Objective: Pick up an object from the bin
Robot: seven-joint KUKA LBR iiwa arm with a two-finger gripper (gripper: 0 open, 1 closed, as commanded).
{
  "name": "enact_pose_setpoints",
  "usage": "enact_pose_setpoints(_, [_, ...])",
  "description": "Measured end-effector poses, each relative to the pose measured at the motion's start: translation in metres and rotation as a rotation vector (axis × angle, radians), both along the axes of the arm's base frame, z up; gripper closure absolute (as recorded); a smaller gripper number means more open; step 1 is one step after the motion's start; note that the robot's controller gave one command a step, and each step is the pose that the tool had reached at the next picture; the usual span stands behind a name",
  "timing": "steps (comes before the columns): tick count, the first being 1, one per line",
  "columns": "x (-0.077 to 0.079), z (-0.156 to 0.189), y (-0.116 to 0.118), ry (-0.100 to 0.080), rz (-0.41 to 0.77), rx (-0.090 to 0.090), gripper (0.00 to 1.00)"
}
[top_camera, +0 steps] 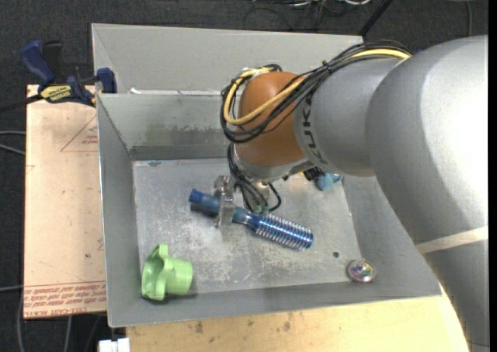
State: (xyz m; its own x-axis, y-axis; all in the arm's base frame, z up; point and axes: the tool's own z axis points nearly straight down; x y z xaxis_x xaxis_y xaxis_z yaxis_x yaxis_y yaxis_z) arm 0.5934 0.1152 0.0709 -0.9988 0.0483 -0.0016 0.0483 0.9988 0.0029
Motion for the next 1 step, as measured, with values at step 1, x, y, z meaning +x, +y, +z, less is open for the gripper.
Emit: enact_pose_setpoints(1, [-0.0180,0.1530,-0.0260,-0.008,0.004,0.000,1.00])
